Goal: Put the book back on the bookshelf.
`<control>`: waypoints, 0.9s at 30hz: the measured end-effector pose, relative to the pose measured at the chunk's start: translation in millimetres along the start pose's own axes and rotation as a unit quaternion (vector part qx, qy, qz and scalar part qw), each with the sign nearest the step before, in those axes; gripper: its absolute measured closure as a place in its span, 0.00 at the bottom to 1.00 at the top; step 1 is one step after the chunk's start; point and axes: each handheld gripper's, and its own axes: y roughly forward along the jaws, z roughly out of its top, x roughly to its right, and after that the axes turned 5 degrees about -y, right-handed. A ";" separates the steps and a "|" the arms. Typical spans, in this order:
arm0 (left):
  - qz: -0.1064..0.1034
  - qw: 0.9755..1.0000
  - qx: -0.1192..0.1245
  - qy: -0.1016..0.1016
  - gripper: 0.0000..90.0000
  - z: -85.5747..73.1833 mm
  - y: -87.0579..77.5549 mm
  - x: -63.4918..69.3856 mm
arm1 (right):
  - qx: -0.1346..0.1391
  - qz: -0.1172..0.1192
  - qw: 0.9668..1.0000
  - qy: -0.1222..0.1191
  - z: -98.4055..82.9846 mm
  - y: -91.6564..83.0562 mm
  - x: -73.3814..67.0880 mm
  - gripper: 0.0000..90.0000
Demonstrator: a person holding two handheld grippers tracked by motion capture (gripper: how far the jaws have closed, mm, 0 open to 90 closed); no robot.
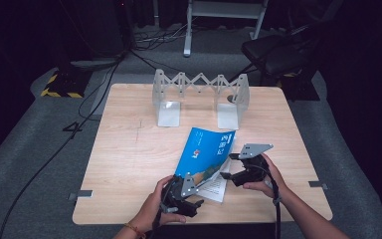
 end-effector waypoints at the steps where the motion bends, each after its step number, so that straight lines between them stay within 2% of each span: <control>1: 0.005 1.000 -0.001 -0.006 0.27 0.8 2.0 0.3 | 0.001 -0.002 1.000 0.001 0.8 0.4 0.1 0.24; 3: 0.013 1.000 0.007 -0.016 0.28 3.2 6.5 0.2 | 0.001 -0.003 1.000 -0.001 2.1 0.8 0.2 0.23; 4: 0.028 0.999 0.011 -0.016 0.31 5.2 8.5 1.1 | 0.001 -0.005 1.000 -0.003 2.9 1.3 -0.1 0.23; 6: 0.033 0.999 0.014 -0.018 0.46 6.1 8.9 1.5 | 0.002 -0.005 1.000 -0.002 3.4 1.9 -0.4 0.23; 7: 0.032 0.999 0.022 -0.018 0.46 6.9 9.5 1.2 | 0.004 -0.005 1.000 -0.001 3.3 2.2 -0.4 0.23; 8: 0.038 0.999 0.028 -0.020 0.52 7.4 10.1 1.6 | 0.005 -0.004 1.000 0.001 3.1 2.6 -0.4 0.23; 9: 0.037 0.999 0.035 -0.017 0.64 7.6 10.0 1.6 | 0.005 -0.001 1.000 0.002 2.7 3.4 -0.1 0.23; 10: 0.032 0.998 0.043 -0.013 0.68 7.6 9.0 2.0 | 0.007 0.000 1.000 0.002 2.1 4.1 -0.1 0.23; 12: 0.035 0.998 0.045 0.006 0.76 8.1 6.4 2.3 | 0.011 -0.001 1.000 0.006 0.6 3.9 -0.1 0.23; 14: 0.028 0.998 0.049 0.007 0.81 7.9 2.6 -0.8 | 0.017 0.006 1.000 0.007 -1.9 2.3 0.8 0.23; 15: 0.029 0.998 0.055 0.013 0.84 8.4 -0.9 -1.8 | 0.016 0.012 1.000 0.006 -5.1 0.3 1.8 0.29; 17: 0.030 0.998 0.060 0.014 0.85 8.7 -3.5 -2.6 | 0.017 0.017 1.000 0.001 -7.1 -0.9 2.0 0.30; 18: 0.029 0.997 0.062 0.019 0.86 8.9 -5.1 -4.0 | 0.015 0.030 0.999 -0.008 -9.5 -3.1 1.5 0.33; 20: 0.023 0.998 0.063 0.020 0.86 8.5 -7.3 -6.8 | 0.019 0.032 0.999 -0.024 -11.0 -7.1 -1.0 0.33; 21: 0.022 0.998 0.063 0.021 0.86 7.3 -9.1 -8.7 | 0.027 0.043 0.998 -0.035 -10.7 -10.4 -2.6 0.34; 23: 0.018 0.998 0.063 0.018 0.87 4.7 -12.9 -12.9 | 0.043 0.037 0.997 -0.052 -7.3 -16.5 -4.9 0.34; 24: 0.017 0.998 0.062 0.017 0.87 3.5 -15.2 -15.1 | 0.053 0.042 0.996 -0.057 -5.2 -18.9 -5.3 0.34; 27: 0.008 0.998 0.061 0.018 0.87 -0.8 -21.1 -23.4 | 0.070 0.037 0.994 -0.071 4.1 -21.9 -5.6 0.33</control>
